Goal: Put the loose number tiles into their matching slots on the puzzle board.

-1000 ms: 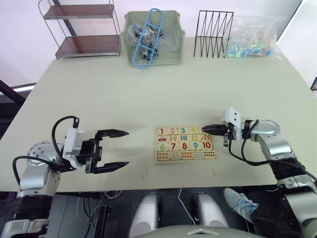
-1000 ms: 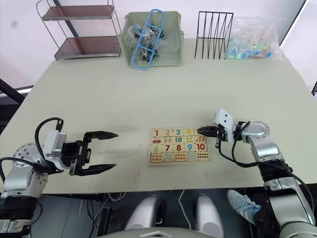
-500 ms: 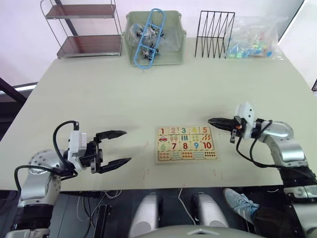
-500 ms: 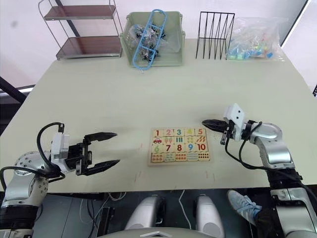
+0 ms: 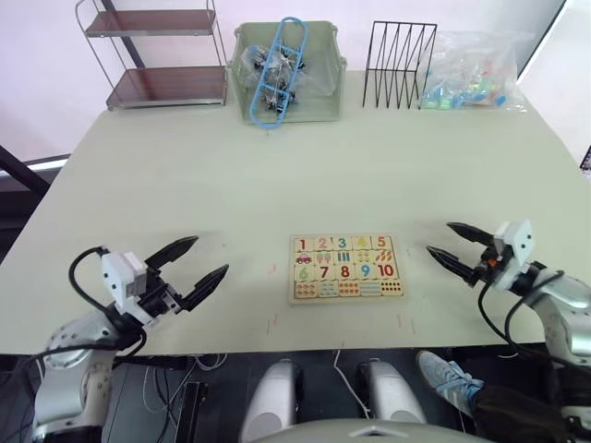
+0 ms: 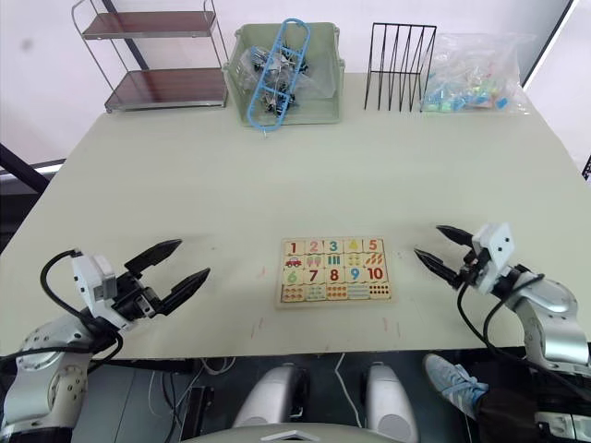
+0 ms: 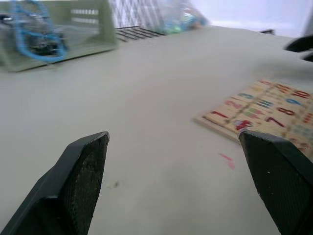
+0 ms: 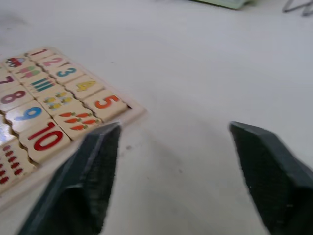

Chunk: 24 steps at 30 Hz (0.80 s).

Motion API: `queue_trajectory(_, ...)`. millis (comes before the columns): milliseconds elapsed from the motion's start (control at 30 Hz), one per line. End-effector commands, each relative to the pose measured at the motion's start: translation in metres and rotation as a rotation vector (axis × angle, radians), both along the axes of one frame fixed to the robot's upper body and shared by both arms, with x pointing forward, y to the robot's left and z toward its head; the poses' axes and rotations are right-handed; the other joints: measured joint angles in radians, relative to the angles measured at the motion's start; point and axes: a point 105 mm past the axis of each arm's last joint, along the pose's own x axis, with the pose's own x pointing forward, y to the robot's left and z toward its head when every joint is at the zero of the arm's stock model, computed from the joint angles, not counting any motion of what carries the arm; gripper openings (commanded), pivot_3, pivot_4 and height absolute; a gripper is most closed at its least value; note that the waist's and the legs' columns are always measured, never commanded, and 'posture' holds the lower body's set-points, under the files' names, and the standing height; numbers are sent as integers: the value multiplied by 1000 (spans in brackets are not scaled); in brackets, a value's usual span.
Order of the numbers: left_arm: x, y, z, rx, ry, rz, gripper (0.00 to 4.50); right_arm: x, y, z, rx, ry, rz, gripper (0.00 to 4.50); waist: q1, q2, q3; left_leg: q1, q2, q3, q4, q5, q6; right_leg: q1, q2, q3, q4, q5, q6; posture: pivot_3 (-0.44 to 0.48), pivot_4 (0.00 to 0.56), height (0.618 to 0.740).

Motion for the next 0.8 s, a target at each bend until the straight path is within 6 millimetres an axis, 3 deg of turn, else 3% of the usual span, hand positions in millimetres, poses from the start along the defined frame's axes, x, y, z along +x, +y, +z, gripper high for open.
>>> queue_trajectory(33, -2, 9, 5, 2, 3, 114, 4500, -8, -20, 16, 12, -82, -90, 4467, 0, 0, 0, 0, 0, 0, 0, 0, 0, 0, 0, 0, 0, 0, 0, 0, 150, 740)
queue_trajectory(367, -11, 24, -8, -14, 77, 351, 4500, -35, -44, 6, 73, -73, -274, 4467, 0, -1, -1, 0, 0, 0, 0, 0, 0, 1, 0, 0, -1, 0, 0, 0, 150, 740)
queue_trajectory(800, -2, 18, -14, 54, 108, 371, 4500, -34, -39, 1, 87, -52, -283, 4467, 0, -1, -1, 1, 0, 0, 0, 0, 0, 1, 1, 1, -1, 0, 0, 0, 150, 740)
